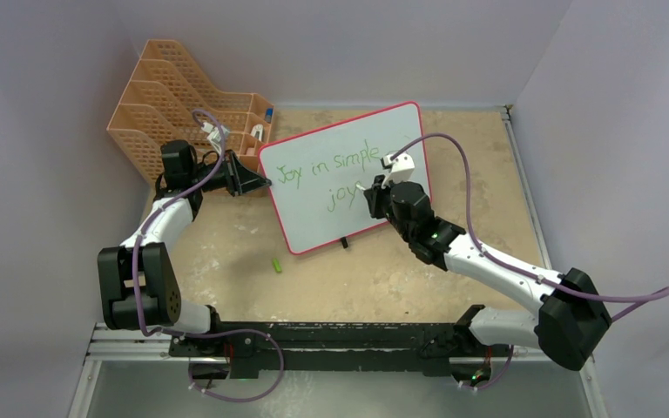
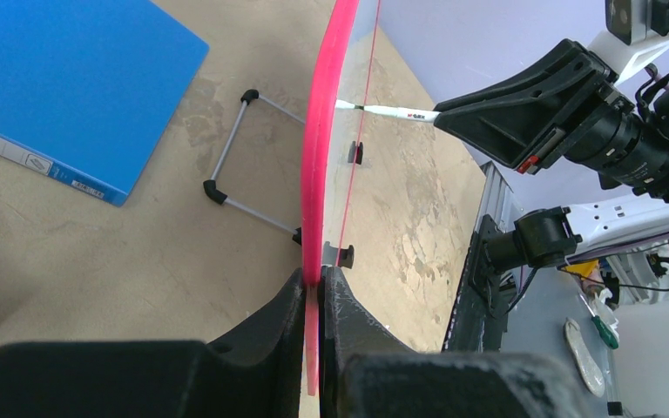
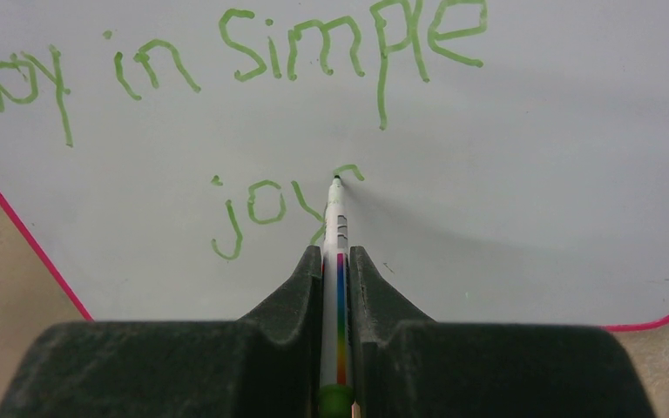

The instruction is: Write a sentence on the whiteboard

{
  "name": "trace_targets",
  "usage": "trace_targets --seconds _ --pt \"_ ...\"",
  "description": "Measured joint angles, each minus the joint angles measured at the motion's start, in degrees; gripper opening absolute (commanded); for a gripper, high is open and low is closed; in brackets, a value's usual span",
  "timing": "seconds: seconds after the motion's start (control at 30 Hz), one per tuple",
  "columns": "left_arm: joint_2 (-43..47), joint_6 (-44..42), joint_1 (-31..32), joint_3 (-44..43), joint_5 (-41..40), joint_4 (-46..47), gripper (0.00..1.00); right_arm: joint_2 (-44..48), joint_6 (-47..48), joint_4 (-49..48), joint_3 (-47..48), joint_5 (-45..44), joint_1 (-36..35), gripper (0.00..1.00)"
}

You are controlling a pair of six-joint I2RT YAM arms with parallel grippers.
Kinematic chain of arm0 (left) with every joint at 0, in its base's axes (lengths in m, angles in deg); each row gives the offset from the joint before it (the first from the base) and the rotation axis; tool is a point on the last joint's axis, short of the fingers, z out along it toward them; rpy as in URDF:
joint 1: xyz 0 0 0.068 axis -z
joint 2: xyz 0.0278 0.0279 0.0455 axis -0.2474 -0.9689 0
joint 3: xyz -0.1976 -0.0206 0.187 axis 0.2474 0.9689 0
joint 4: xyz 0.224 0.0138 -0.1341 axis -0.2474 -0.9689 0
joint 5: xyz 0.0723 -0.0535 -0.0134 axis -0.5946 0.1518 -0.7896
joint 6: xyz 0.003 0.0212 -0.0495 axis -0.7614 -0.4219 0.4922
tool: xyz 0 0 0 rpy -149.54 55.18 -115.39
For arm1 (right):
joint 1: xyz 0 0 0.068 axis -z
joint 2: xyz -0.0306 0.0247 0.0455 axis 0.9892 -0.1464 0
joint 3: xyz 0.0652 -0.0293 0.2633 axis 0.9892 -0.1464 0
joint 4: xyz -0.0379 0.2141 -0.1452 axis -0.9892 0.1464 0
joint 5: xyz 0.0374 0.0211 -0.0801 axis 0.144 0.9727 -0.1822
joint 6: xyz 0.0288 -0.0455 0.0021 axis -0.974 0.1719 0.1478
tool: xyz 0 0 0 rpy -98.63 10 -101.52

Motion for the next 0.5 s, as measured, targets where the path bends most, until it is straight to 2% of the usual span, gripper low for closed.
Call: trace_targets --seconds 0.5 --pt "0.00 0.00 0.02 0.00 -0.07 0.00 0.00 0.46 -0.52 2.99 -0.02 -1.86 -0.02 0.00"
